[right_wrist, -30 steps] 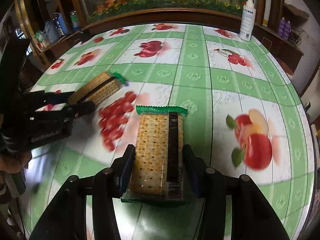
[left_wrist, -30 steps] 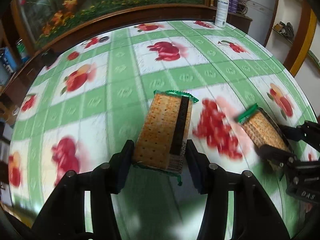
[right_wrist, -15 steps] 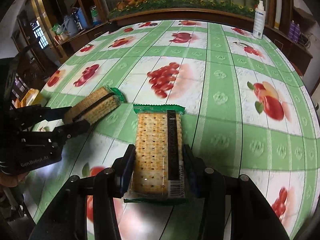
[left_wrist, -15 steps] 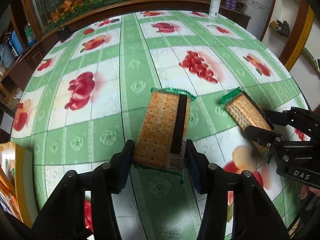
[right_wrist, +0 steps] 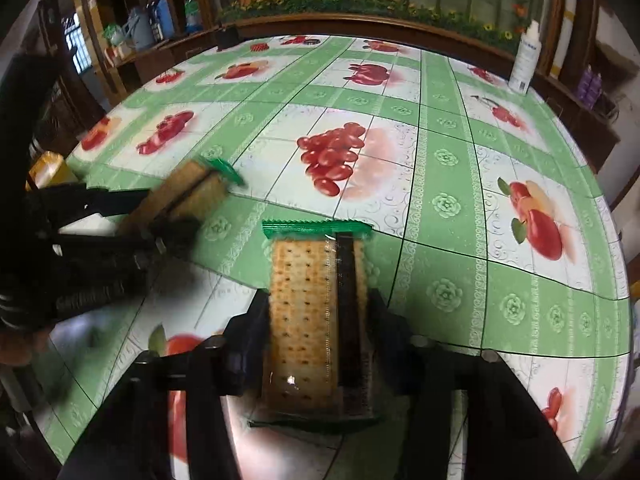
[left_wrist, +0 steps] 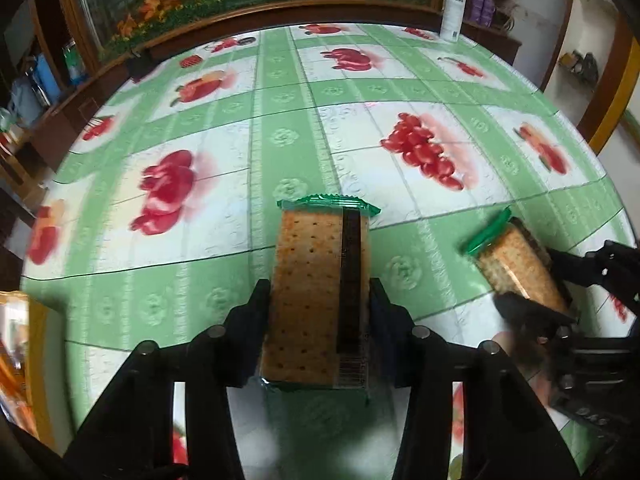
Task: Organize snacks
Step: 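Carry both green-ended cracker packs over the foam box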
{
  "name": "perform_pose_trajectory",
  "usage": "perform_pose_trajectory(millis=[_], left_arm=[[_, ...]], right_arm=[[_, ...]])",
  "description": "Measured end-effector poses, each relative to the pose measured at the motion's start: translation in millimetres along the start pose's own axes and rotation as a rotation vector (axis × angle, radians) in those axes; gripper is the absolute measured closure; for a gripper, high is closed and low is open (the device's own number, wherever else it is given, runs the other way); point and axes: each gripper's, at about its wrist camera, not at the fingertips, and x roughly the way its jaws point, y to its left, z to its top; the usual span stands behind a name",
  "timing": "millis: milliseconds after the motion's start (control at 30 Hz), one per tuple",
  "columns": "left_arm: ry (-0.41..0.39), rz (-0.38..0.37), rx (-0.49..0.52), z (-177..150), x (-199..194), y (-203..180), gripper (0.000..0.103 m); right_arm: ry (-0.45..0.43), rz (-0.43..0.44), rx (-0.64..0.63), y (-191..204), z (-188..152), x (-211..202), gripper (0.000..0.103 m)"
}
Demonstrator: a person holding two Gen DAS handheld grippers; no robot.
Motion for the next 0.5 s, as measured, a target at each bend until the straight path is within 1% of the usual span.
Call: perform_pose_trajectory(millis=[67, 133, 200, 333, 500], left_arm=[[0.003, -0.004, -0.001, -6.3, -3.8, 2.5, 0.054], [-0.005, 0.009, -0.011, -15.6, -11.5, 6.9, 0.054], [-0.023, 0.026, -0.021, -25.5, -22.8, 10.9, 0.054], [-0.063, 0.071, -0.028, -44.4, -47.5, 18.5, 0.054], [-0.096, 0.102, -0.064, -66.6, -69.9, 33.8, 0.054]], right_arm=[[-0.012, 0.041, 0.021, -1.6, -2.7, -4.3, 0.056], [-0.020, 0.038, 0.022, 0.9, -5.5, -8.3, 0.056], [-0.034, 0.061, 0.024, 5.3, -7.7, -13.1, 0.056], [-0.053, 0.108, 0.021, 20.6, -10.8, -21.1, 0.056], [-0.067, 0.152, -0.010, 46.0, -10.9, -26.7, 0.057]])
